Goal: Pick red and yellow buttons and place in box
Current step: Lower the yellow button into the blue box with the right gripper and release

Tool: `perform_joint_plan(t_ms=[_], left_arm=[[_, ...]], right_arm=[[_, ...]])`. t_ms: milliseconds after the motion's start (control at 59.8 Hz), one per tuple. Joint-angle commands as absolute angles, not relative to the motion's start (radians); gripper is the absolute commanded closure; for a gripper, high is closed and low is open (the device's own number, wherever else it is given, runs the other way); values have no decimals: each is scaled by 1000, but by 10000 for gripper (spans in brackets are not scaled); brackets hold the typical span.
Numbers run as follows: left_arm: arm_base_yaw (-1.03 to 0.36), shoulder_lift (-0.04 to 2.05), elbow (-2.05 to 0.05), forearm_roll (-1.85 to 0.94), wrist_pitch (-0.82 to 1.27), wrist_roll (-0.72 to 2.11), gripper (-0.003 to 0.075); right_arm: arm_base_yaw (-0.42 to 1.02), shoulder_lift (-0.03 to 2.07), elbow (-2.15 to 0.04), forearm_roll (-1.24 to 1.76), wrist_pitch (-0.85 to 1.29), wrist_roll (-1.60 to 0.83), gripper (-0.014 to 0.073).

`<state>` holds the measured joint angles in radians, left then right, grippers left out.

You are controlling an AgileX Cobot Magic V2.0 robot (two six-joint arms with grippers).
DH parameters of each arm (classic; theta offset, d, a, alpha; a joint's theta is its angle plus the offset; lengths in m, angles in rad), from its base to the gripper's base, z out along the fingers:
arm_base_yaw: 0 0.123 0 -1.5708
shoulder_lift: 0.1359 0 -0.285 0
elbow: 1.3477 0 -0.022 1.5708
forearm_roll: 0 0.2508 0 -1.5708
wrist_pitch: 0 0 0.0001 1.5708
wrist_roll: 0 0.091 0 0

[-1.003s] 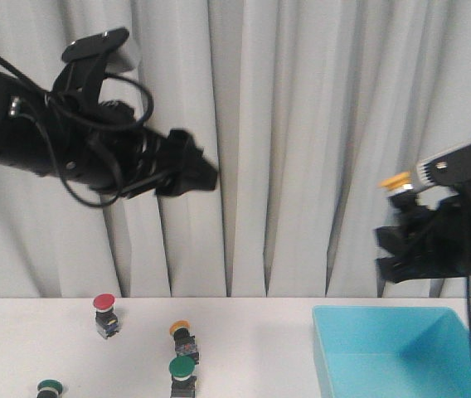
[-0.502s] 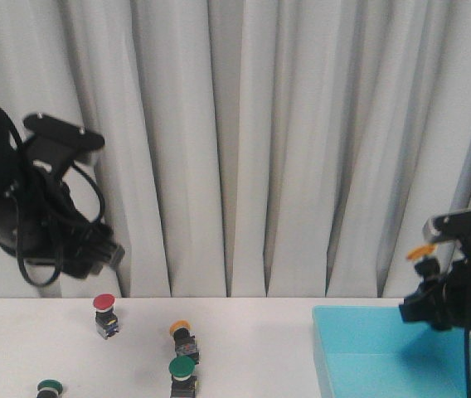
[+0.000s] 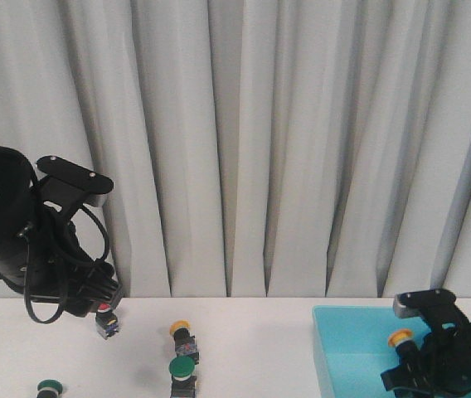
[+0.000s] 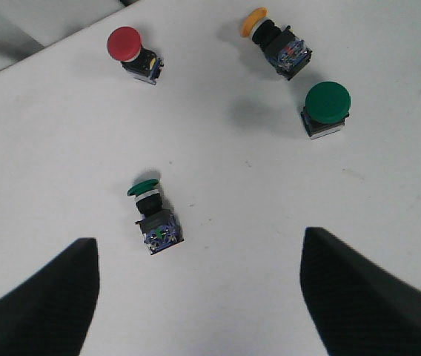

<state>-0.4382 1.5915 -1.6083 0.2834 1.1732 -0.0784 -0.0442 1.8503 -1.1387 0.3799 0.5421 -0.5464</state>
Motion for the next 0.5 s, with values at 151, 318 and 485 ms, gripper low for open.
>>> perform_joint_plan(t_ms=[151,318,485], left_arm=[[-440,1534,-1632,304,1149,-92,176],[-440,1527,-1632,304,1166,-92,176],[-440,1527,-1632,304,1189,-92,176]], right_arm=[[-50,1849,-1169,331,531,-496,420],[-50,1849,-1169,324,545,-487,282],[-50,1849,-1169,323,566,-487,145]])
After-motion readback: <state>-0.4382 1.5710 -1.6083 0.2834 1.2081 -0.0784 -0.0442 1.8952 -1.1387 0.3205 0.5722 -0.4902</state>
